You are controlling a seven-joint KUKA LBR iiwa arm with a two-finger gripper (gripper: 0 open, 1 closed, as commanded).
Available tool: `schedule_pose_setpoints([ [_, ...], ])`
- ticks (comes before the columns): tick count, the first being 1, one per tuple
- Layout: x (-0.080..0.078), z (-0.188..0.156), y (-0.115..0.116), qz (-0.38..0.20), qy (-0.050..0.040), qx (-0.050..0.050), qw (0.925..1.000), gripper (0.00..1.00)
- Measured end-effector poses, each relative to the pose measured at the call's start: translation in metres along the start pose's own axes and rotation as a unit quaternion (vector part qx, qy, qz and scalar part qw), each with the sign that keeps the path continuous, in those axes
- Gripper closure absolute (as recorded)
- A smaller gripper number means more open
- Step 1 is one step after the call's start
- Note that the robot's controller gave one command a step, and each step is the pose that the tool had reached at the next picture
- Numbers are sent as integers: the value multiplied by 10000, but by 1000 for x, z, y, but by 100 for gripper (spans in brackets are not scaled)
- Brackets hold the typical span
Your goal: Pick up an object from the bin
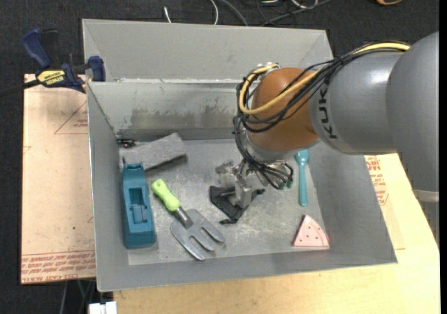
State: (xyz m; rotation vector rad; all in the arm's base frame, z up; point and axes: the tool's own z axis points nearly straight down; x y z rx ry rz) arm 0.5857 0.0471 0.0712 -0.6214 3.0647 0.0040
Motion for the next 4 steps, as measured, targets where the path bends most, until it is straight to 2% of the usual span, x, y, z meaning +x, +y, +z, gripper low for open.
schedule_pose_setpoints([
  [1, 2, -22, 1, 6, 38, -12, 10000, 100],
  [2, 0, -53, 1, 11, 8, -1, 10000, 100],
  [3, 1, -88, 1, 19, 35, -12, 10000, 100],
  [4, -1, -124, 1, 30, 9, -2, 10000, 100],
])
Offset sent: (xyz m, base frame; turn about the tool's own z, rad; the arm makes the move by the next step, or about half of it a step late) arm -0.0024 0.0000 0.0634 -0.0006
